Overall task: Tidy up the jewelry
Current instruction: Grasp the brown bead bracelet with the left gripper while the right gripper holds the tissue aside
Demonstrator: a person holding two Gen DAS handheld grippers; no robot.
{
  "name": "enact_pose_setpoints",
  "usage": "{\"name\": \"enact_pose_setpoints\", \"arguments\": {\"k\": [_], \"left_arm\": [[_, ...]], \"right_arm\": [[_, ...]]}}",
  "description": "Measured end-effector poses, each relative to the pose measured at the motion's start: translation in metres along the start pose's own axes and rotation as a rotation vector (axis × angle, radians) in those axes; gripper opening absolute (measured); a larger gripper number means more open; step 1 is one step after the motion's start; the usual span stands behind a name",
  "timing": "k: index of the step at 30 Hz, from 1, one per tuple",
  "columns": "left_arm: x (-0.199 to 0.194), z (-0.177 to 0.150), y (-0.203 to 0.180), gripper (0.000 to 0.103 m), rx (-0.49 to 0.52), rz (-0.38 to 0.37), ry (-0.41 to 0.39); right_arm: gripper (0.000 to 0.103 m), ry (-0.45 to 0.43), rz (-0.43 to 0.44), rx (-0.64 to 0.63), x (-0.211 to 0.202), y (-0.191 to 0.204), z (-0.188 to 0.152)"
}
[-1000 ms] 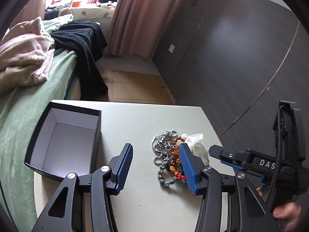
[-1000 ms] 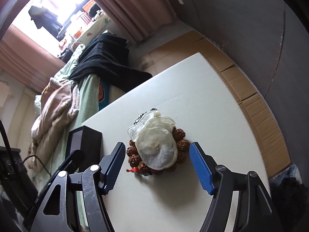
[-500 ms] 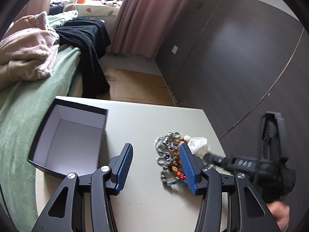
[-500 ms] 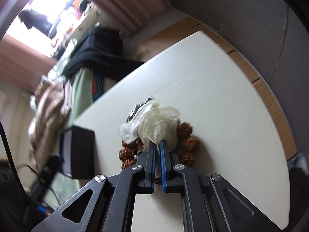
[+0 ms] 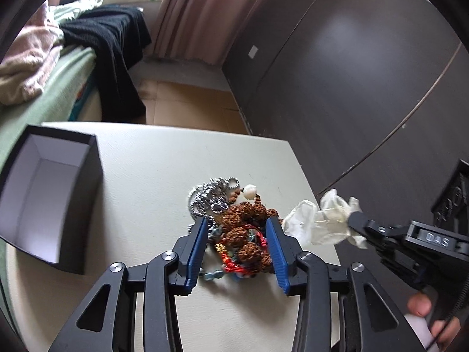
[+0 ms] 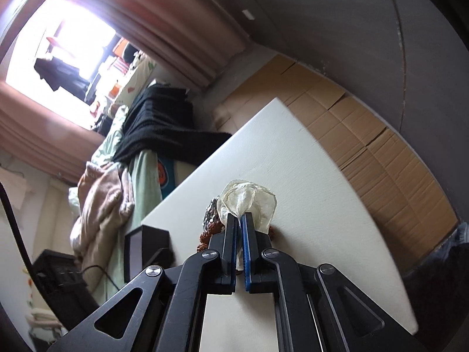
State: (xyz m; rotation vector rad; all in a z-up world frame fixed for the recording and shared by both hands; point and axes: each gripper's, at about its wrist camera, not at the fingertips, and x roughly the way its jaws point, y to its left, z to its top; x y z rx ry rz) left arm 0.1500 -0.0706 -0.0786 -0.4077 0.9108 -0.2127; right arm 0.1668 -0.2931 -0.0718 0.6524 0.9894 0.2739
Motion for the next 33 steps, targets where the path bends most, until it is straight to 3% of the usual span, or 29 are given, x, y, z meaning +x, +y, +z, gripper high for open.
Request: {"name": "enact_pose_setpoints", "arguments": {"k": [8, 10, 14, 16, 24, 33], "left_arm": [[0.031, -0.011, -0.007, 0.041, -0.020, 0.031, 0.092], [0.032, -0.011, -0.009, 0.029, -0.012, 0.041, 0.086], [0.029, -0.011, -0.007, 0.025, -0.018, 0.053, 0.079], [0.022, -0.009, -0.008, 0.020, -0.017, 0.037, 0.065], [-0.023, -0.002, -0.019, 0.020, 0.024, -0.033, -0.028], [-0.075, -0.003, -0.009, 0.020, 0.011, -0.051, -0.087]], "right_arm": [[0.005, -0.011, -0.005, 0.053, -0.010, -0.013, 0.003], [0.005, -0.016, -0.002, 0.054, -0.014, -0.014, 0.005], [0.005, -0.019, 0.002, 0.054, -0.016, -0.013, 0.004], [0.005, -0.021, 0.005, 0.052, -0.018, -0.014, 0.003], [0.005, -0.026, 0.013, 0.033, -0.020, -0.007, -0.002], [0.005, -0.030, 0.060, -0.030, -0.021, 0.016, -0.015]]}}
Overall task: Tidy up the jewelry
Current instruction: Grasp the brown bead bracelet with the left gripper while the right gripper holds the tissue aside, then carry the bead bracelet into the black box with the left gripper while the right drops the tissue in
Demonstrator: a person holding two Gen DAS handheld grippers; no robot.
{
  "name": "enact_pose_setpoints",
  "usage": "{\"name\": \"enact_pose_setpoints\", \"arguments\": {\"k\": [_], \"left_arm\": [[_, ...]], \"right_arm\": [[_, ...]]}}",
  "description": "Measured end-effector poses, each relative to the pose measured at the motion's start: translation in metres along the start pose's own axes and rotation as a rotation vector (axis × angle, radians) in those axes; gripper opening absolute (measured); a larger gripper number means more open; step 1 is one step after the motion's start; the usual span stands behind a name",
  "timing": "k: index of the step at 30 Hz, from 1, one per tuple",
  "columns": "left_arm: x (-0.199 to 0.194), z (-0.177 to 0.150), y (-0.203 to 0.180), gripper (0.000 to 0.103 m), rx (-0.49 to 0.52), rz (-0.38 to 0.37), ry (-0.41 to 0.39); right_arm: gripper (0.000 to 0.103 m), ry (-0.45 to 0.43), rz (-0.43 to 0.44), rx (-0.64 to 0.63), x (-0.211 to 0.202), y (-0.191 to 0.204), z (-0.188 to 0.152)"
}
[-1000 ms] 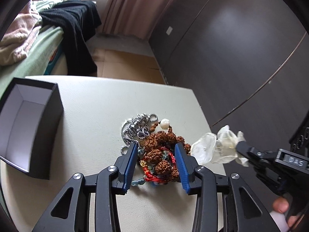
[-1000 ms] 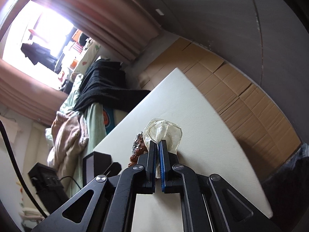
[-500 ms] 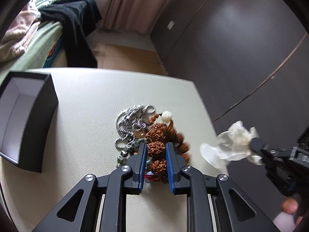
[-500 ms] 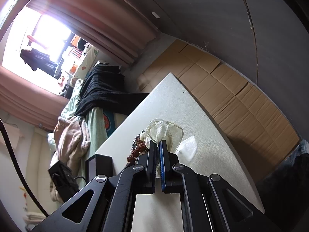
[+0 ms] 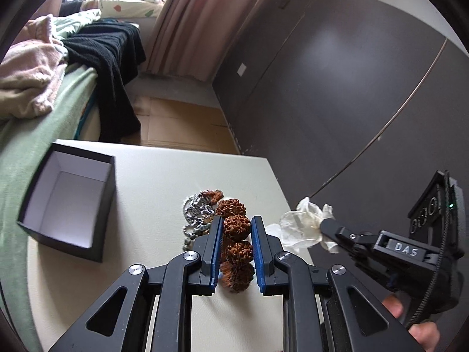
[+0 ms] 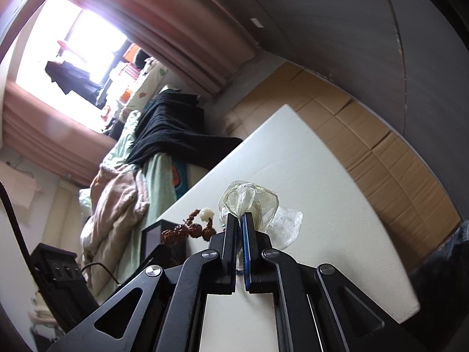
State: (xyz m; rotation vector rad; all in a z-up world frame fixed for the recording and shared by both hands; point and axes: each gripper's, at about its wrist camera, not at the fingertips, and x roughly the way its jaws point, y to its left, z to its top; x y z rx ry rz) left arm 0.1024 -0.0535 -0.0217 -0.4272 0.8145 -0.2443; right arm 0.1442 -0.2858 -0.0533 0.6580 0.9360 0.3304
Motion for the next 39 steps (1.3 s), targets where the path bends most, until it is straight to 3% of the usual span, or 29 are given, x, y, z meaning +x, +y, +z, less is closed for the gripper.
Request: {"name": "enact_pose_setpoints", "arguments": {"k": [9, 24, 39], "left_arm": [[-0.044, -0.001, 0.026, 0.020, -0.046, 0.014, -0.073], [-0.082, 0.012, 0.077, 0.020, -0.102, 0.058, -0.149], [-0.093, 0.039, 0.129, 0.020, -0.180, 0.089, -0.212]], "right_arm": [[0.005, 0.004, 0.108, -0.092, 0.002, 0.034, -0.020], [0.005, 0.022, 0.184, -0.235, 0.033, 0.089, -0.052], [0.005, 0.053, 0.264, -0.311, 0.073, 0.130, -0.063]]}}
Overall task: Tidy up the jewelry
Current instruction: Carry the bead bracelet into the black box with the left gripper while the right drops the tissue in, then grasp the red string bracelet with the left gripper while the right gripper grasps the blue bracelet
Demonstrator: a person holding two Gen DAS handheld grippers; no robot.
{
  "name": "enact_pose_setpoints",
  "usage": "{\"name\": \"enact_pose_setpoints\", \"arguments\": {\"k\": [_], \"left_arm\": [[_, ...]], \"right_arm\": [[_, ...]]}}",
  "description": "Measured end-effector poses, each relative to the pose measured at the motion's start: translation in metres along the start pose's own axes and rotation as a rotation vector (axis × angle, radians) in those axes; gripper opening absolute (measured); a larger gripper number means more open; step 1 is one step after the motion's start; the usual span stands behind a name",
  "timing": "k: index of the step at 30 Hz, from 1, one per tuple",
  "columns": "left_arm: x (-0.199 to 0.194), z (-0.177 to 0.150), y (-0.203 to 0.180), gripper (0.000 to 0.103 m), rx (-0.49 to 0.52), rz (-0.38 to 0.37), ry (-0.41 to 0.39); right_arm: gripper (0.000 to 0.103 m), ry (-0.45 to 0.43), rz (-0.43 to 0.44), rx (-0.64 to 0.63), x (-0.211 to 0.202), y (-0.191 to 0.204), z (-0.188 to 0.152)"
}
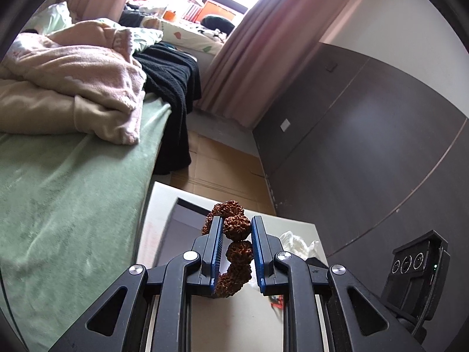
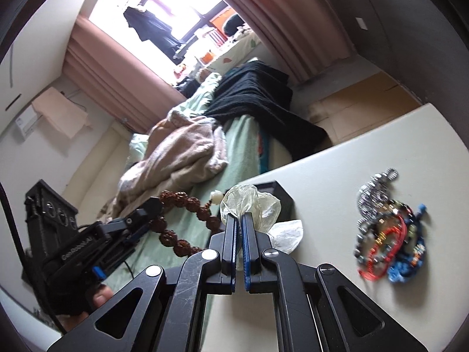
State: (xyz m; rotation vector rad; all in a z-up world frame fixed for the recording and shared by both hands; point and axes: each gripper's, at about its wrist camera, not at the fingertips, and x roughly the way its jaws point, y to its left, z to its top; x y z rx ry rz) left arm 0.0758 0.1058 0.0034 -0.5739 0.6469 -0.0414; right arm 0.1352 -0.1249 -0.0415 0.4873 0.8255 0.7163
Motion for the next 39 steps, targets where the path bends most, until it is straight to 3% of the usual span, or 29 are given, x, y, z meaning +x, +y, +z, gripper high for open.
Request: {"name": "enact_pose_setpoints", "arguments": {"k": [4, 10, 12, 13, 14, 19, 22, 24, 27, 28, 30, 33, 39], "left_arm": [[-0.004, 0.010, 0.017, 0.020, -0.056, 0.025, -0.039], [-0.012, 0.014, 0.034, 0.020, -0.097, 0.060, -0.063], [-0.013, 0.014, 0.035, 0.020, -0.103, 0.054, -0.063], [-0.012, 0.014, 0.033, 0.020, -0.100, 0.049, -0.062], [-0.011, 0.014, 0.032, 0.020, -0.096, 0.046, -0.058], [-0.003, 0.013, 0.014, 0.020, -0.076, -0.049, -0.050], [0.008, 0.011, 0.001, 0.020, -0.043, -0.065, -0.030], [0.020, 0.008, -0.001, 0.020, -0.035, -0.031, 0.008], [0.035, 0.005, 0.004, 0.023, -0.027, 0.111, 0.039], [0.036, 0.005, 0.007, 0.024, -0.031, 0.105, 0.045], [0.035, 0.004, 0.010, 0.042, -0.053, 0.086, 0.051], [0.028, 0.000, 0.005, 0.057, -0.028, 0.118, 0.012], [0.033, -0.011, -0.019, 0.057, 0.029, 0.079, 0.034]], "right_arm": [[0.005, -0.013, 0.042, 0.024, 0.016, 0.006, 0.011], [0.006, 0.034, 0.058, -0.014, 0.050, 0.025, 0.009], [0.030, 0.084, -0.008, -0.069, 0.061, 0.031, 0.005], [0.058, 0.103, -0.038, -0.070, 0.064, 0.031, 0.004], [0.067, 0.104, -0.061, -0.063, 0.063, 0.029, 0.002], [0.067, 0.065, -0.118, -0.017, 0.035, 0.007, 0.002], [0.067, 0.046, -0.170, 0.001, 0.016, -0.006, 0.002], [0.067, 0.039, -0.195, 0.017, 0.007, -0.013, 0.003], [0.067, 0.021, -0.222, 0.029, -0.010, -0.022, 0.008], [0.067, 0.015, -0.226, 0.033, -0.015, -0.023, 0.009], [0.067, -0.004, -0.231, 0.044, -0.027, -0.027, 0.012], [0.067, -0.025, -0.237, 0.057, -0.043, -0.032, 0.015], [0.067, -0.031, -0.281, 0.051, -0.067, -0.040, 0.016]]}}
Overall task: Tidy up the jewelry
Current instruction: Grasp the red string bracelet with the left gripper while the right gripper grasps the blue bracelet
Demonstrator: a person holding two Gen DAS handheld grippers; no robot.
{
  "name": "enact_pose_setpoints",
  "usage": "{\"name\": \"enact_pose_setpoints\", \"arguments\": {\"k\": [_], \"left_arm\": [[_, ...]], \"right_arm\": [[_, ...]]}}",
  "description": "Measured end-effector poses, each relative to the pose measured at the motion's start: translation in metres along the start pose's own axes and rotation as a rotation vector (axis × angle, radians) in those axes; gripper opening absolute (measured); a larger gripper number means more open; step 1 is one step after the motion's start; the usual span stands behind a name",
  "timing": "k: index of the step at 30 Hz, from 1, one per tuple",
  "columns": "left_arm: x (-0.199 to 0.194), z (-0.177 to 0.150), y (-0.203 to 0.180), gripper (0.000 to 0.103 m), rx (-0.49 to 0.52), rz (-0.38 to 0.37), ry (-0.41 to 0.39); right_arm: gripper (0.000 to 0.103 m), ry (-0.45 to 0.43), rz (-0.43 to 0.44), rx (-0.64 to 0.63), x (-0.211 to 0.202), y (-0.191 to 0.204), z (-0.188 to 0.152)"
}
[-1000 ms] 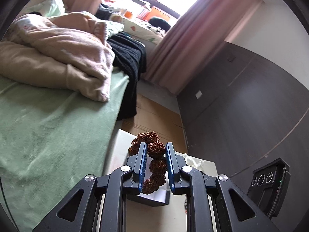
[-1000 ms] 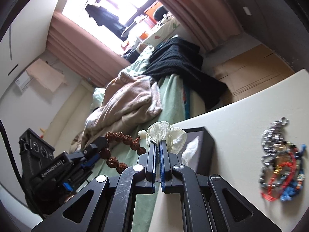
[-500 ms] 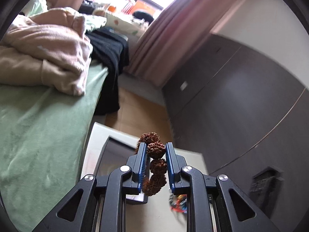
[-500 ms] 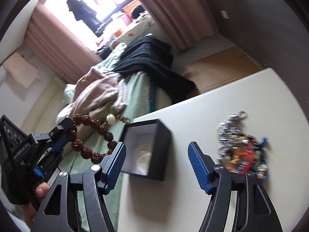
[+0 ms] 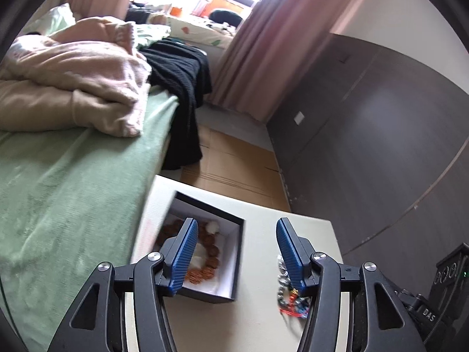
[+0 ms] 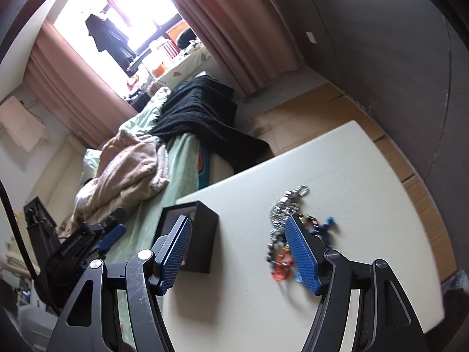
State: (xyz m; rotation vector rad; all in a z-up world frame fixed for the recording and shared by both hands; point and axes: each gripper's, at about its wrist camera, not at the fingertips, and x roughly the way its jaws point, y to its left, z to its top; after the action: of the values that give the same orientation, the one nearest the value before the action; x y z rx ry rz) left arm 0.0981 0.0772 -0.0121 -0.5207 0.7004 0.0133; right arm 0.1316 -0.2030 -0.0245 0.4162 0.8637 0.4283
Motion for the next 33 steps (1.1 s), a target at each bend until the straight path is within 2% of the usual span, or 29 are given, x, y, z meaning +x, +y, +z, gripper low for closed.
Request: {"name": "enact_pose_setpoints", "arguments": {"k": [10, 17, 20, 26, 33], "left_arm": [[0.017, -0.031, -0.048, 0.057, 0.113, -0.047, 0.066], [0.041, -0.062, -0.088, 0.057, 0.252, -0.060, 0.161], [0.048, -0.071, -0.098, 0.057, 0.279, -0.068, 0.188], [0.065, -0.089, -0.115, 0.057, 0.343, -0.061, 0.235], [0.101, -0.108, -0.124, 0.054, 0.388, -0.051, 0.321]], "right_arm": [[0.067, 0.054, -0.067, 0.075, -0.012, -0.041, -0.003], [0.067, 0.098, -0.081, 0.132, -0.014, -0.065, -0.005], [0.067, 0.132, -0.097, 0.165, -0.013, -0.078, -0.007], [0.067, 0.147, -0.108, 0.192, -0.018, -0.095, -0.007], [0.067, 0.177, -0.084, 0.237, -0.011, -0.106, -0.005]]}}
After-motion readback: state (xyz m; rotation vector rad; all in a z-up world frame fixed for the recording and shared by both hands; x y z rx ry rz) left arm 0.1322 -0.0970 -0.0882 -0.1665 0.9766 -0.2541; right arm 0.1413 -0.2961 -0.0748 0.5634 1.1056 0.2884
